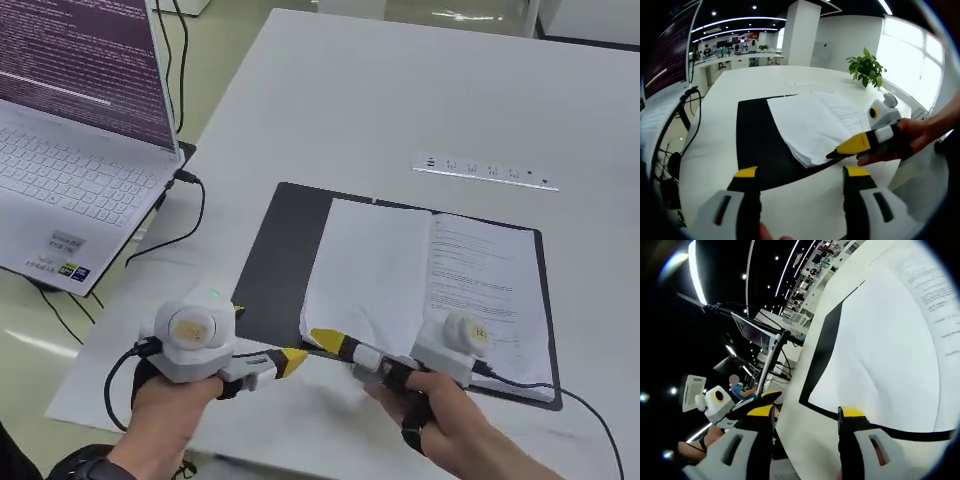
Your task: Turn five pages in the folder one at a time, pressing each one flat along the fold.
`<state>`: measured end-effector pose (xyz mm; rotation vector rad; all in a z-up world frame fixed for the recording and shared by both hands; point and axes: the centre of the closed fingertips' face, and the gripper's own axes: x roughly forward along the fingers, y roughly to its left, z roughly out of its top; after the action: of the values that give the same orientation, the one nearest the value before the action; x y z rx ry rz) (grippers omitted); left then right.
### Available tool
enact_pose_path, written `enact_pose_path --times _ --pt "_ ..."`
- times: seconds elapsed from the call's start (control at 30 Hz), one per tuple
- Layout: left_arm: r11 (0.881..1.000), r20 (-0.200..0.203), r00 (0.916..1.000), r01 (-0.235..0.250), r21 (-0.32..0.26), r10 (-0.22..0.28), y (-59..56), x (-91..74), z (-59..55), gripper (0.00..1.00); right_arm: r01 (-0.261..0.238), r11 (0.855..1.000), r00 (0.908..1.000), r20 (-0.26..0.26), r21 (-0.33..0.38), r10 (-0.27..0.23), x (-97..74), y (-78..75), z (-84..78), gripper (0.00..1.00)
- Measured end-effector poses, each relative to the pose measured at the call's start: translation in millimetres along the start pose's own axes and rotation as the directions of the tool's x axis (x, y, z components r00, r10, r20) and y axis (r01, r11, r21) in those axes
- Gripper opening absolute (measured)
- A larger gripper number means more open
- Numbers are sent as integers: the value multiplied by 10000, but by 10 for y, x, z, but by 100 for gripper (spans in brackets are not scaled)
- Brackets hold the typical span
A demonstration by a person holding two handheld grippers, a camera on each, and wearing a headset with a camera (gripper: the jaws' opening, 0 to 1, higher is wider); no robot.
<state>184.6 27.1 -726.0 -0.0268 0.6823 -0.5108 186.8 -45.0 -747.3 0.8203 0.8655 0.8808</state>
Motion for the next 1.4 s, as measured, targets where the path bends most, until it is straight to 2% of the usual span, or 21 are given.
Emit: enact_pose_path --times 0.1,0.37,0.5,0.6,0.83,0.93,1.0,1.2,1.3,1.4 --pt "10000 -79 10000 25 25 -25 -18 43 -5 64 151 9997 9998 109 -196 -149 -148 -72 8 49" --pt "9994 -107 9997 235 256 -232 -107 151 56 58 363 9987 9950 943 -351 -328 -414 -105 261 44" --pt "9992 -147 9995 289 278 -285 -110 214 61 52 523 9980 9900 1330 -361 -471 -495 -144 374 42" --pt "9990 -197 9994 298 320 -292 -111 249 50 43 735 9970 9854 1559 -256 -686 -543 -210 419 41" --pt "9936 -603 9956 770 822 -721 -212 352 -26 27 995 9950 9810 1681 -63 -971 -598 -307 387 37" --pt "9923 -529 9948 915 830 -873 -229 398 -16 20 1010 9949 9796 1740 49 -1003 -615 -333 382 35" --pt "9927 -519 9945 948 746 -910 -219 446 -7 13 1035 9946 9787 1769 115 -1039 -619 -349 383 34" --pt "9947 -291 9951 957 366 -946 -176 599 87 3 1055 9941 9780 1787 235 -1080 -628 -376 376 32" --pt "9948 -337 9945 1002 177 -996 -156 681 90 1 1090 9935 9776 1777 329 -1132 -634 -397 362 31" --pt "9942 -534 9933 1041 262 -1026 -151 757 51 0 1117 9931 9770 1786 367 -1165 -647 -407 350 30"
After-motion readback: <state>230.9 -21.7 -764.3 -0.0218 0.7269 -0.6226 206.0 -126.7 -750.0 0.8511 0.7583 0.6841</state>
